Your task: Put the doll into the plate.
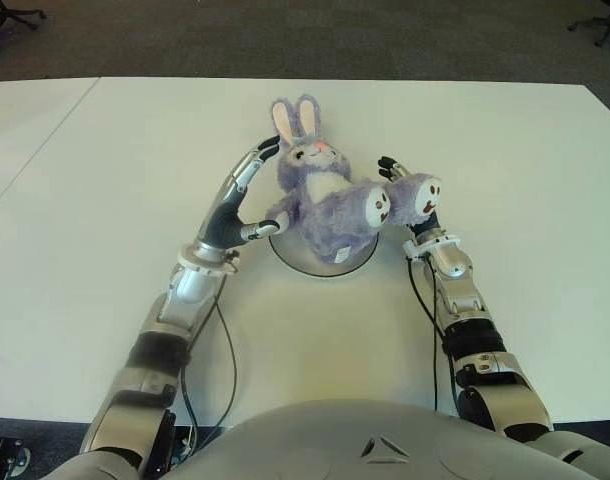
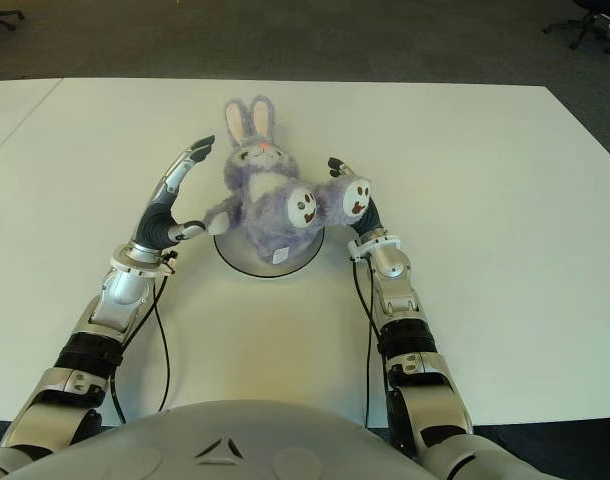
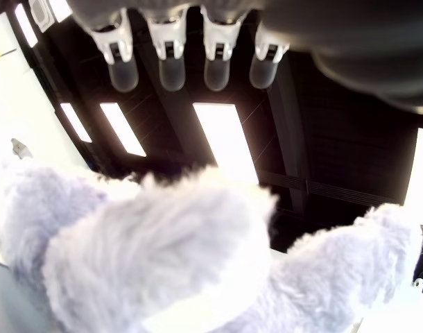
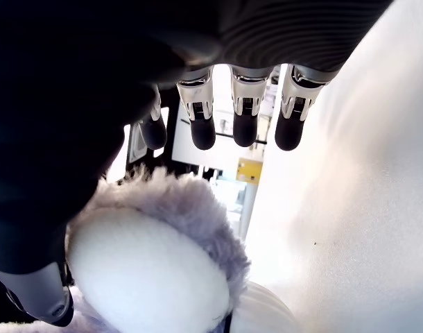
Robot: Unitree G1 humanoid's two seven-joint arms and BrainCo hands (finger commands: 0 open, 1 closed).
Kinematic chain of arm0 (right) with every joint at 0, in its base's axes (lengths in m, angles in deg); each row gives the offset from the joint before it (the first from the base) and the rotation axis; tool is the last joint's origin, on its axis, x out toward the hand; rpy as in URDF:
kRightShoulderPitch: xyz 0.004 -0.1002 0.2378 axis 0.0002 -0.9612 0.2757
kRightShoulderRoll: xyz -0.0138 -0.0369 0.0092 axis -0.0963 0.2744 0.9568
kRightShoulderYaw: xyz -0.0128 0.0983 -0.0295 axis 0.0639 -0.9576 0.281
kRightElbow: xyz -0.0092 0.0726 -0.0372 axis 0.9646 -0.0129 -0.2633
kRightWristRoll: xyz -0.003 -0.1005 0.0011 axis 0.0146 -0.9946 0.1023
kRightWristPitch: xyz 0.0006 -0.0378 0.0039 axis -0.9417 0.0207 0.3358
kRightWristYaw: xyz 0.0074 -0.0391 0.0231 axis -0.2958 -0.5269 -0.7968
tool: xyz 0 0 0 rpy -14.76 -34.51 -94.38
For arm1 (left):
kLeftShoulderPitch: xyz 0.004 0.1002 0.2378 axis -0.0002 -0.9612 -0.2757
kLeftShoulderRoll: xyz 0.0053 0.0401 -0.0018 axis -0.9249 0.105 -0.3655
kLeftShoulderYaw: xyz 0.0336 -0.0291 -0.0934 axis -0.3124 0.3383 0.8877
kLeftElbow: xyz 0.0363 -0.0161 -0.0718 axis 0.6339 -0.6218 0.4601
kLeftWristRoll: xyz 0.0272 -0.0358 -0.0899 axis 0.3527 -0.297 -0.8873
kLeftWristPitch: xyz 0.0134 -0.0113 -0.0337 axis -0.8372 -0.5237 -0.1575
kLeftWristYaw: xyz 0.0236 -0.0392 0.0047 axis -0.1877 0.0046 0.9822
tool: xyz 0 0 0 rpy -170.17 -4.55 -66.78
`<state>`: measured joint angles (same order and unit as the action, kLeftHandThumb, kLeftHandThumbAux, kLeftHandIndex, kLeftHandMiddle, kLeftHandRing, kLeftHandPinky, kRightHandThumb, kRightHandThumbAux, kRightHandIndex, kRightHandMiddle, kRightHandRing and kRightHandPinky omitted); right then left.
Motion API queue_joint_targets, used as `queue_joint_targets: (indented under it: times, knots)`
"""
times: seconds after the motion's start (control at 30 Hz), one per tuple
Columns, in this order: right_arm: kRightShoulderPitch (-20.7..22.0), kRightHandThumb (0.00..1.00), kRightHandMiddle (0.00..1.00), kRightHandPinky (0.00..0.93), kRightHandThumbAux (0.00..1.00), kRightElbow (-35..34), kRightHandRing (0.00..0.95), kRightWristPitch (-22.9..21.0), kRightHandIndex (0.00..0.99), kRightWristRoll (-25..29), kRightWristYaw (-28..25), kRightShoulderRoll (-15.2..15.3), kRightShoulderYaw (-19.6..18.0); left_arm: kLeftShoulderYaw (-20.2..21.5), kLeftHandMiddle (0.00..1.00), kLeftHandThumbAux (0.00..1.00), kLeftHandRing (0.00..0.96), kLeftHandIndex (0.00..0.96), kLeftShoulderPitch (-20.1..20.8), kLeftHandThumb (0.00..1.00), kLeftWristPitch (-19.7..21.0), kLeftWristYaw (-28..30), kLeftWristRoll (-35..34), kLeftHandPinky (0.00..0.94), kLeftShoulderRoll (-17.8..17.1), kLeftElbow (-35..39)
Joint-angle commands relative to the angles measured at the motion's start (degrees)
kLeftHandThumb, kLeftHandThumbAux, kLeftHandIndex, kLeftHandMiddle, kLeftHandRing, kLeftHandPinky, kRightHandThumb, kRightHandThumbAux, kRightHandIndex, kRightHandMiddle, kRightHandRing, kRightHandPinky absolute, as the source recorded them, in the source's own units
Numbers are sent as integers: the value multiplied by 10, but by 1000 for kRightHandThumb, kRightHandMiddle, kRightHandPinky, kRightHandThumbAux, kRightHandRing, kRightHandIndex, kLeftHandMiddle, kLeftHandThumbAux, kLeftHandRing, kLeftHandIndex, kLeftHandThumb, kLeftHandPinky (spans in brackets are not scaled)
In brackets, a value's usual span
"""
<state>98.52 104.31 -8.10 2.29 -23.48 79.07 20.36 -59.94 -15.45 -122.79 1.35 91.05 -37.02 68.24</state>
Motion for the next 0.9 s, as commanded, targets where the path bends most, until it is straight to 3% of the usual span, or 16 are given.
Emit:
queue_joint_targets:
  times: [0.03, 0.2, 0.4, 0.63, 0.77, 0.9]
  knots:
    - [6, 154, 29, 102, 662, 12, 50, 3, 8, -3, 3, -2, 4, 18, 0, 185, 0, 0, 0, 52, 23, 1, -1, 0, -1, 10]
    - [6, 150, 32, 112, 673, 16, 57, 9, 8, -5, 6, -3, 5, 41, 0, 192, 0, 0, 2, 63, 27, -14, 8, 0, -2, 3]
    - [5, 146, 34, 104, 676, 20, 59, 16, 9, -6, 6, -2, 6, 79, 0, 217, 0, 0, 79, 80, -17, -23, -22, 0, -39, -182]
    - [2, 144, 40, 102, 676, 31, 62, 29, 19, 1, 4, 1, 0, 106, 0, 270, 0, 0, 93, 46, -50, -111, 22, 0, -26, -229]
    - [2, 144, 44, 95, 683, 41, 62, 34, 23, 7, -1, 3, -5, 110, 0, 277, 0, 0, 127, 19, -39, -164, 41, 0, -31, -289]
    - [3, 135, 46, 77, 679, 61, 54, 44, 31, 18, -4, 2, -13, 119, 0, 252, 0, 0, 193, 0, 29, -151, 0, 0, -33, -431]
